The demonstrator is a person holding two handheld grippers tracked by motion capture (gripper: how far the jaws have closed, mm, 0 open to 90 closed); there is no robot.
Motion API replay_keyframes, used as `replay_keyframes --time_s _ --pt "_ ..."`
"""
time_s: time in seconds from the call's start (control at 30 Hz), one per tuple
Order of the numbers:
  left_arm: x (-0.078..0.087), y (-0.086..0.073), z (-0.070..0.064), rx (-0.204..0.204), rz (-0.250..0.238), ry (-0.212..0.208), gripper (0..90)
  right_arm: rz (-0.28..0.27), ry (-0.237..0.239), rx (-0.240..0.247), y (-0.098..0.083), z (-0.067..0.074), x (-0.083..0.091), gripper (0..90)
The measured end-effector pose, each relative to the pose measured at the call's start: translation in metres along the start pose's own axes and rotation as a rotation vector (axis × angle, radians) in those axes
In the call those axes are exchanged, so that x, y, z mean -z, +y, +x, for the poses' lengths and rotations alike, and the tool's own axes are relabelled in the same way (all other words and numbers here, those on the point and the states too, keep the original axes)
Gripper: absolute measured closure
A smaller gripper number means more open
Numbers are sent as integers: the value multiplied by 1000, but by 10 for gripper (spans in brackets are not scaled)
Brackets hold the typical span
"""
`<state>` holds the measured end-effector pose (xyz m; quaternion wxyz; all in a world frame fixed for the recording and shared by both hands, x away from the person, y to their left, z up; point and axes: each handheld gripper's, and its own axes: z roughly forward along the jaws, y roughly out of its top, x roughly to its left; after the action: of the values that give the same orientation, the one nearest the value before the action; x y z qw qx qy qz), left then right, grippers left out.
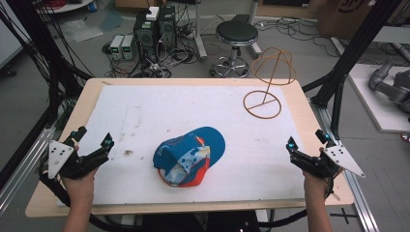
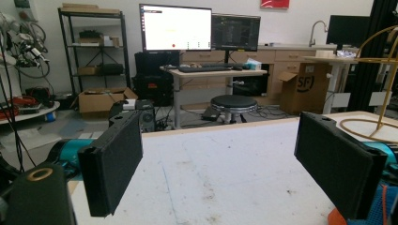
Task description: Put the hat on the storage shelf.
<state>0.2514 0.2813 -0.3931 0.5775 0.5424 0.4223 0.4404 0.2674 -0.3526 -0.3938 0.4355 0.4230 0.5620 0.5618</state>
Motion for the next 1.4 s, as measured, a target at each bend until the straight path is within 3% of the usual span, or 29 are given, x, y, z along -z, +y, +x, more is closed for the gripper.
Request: replay_keyframes --time_s 0.4,0.57,0.7,0.77,0.87,1.27,1.4 --pt "2 3 -1 9 -9 0 160 5 -3 -7 -1 -1 0 39" --pt "3 6 -4 24 -14 -21 160 3 -10 -8 0 -3 1 39" --pt "2 12 -13 31 -24 -58 160 6 -8 -7 -1 -3 0 39" --pt "0 16 -24 12 -25 -95 160 8 -9 -12 -1 -3 0 39" --pt "-2 18 -32 6 -26 -117 160 6 -8 -9 -1 -3 1 39" --pt "-15 24 -84 -15 12 -292 160 5 -12 -10 -1 -4 1 39" --pt "-18 22 -95 -22 32 -322 160 5 -13 -12 -1 -4 1 39"
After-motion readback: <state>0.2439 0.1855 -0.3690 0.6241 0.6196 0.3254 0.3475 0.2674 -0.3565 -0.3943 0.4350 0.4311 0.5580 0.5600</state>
